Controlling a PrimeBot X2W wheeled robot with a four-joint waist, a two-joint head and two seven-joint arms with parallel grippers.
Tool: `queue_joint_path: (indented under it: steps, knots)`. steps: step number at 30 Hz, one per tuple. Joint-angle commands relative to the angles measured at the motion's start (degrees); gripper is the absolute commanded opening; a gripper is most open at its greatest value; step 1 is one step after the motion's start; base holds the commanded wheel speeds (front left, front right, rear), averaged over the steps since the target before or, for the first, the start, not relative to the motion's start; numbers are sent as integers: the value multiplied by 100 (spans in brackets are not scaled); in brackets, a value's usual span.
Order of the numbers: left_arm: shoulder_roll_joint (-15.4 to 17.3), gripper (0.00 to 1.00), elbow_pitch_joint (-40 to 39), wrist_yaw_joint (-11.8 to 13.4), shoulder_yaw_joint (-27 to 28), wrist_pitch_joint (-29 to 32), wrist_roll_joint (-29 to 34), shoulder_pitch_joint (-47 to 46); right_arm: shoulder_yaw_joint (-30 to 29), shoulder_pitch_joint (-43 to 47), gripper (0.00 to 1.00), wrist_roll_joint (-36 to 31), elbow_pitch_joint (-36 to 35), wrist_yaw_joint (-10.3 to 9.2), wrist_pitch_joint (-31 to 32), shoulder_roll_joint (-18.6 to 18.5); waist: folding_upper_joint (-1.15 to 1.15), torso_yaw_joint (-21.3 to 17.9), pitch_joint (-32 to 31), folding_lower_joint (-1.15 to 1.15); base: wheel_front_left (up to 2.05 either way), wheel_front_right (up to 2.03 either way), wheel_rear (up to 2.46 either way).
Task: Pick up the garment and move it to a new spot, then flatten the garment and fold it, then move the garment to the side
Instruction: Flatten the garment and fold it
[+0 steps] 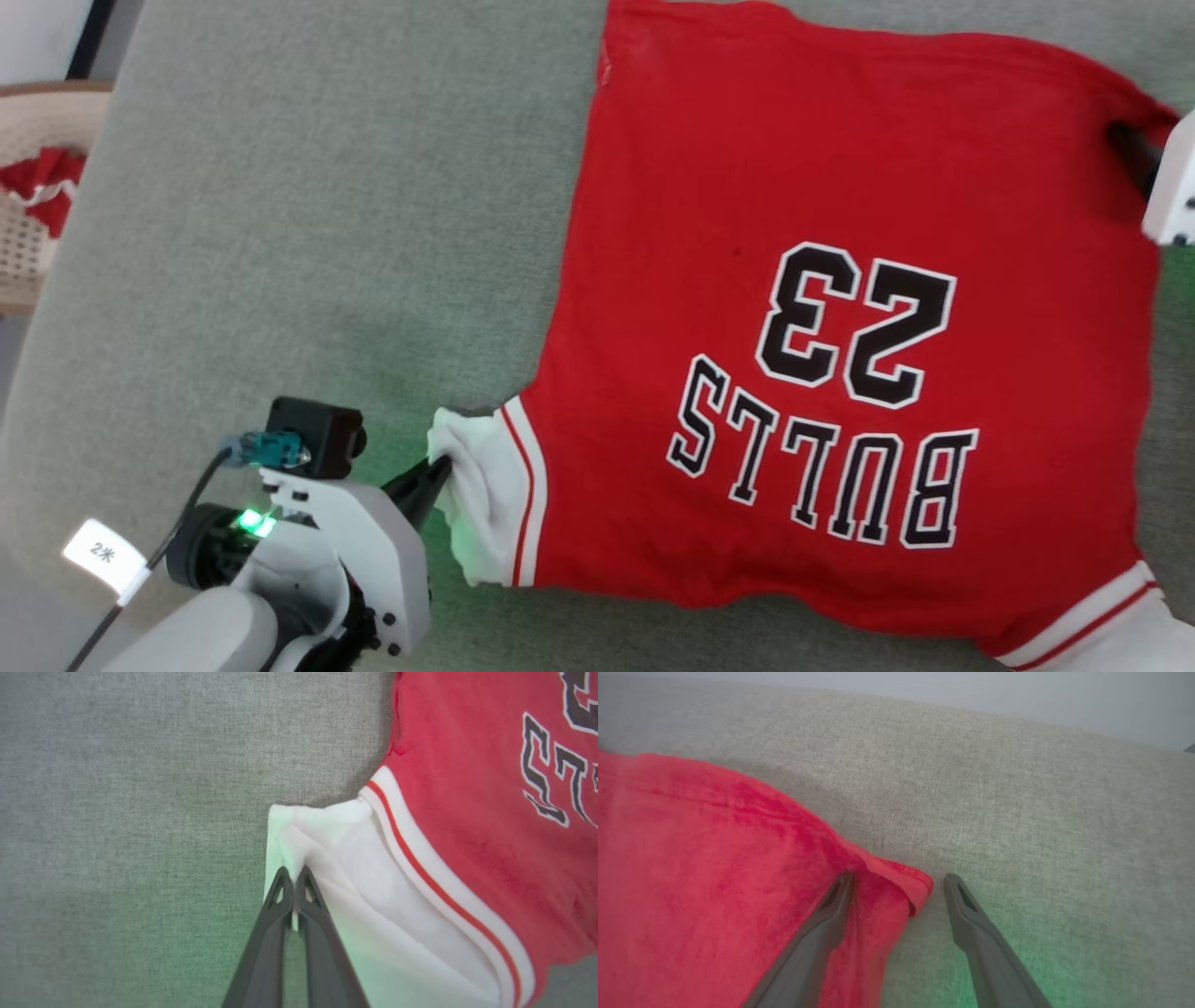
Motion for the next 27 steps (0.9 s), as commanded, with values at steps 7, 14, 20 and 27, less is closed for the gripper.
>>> queue_joint_path:
  steps: [7,14,20,27]
  knots:
    - [-141,0,200,-130,-43,-52,9,-165,247,-184,0,28,1114,-4,829,162,0,231,154,0,0,0,0]
    - [-160,0,367,-167,7,-150,-27,-132,507,-372,0,9,1220,-9,797,-35,0,135,20,0,0,0,0]
    - [-10,0,410,-126,86,-186,-28,-65,873,-152,0,406,852,-9,959,-132,0,-129,-290,0,0,0,0]
    - [220,0,404,-82,138,-134,-72,77,1330,578,0,1189,-194,-9,1290,-432,0,-529,-758,0,0,0,0]
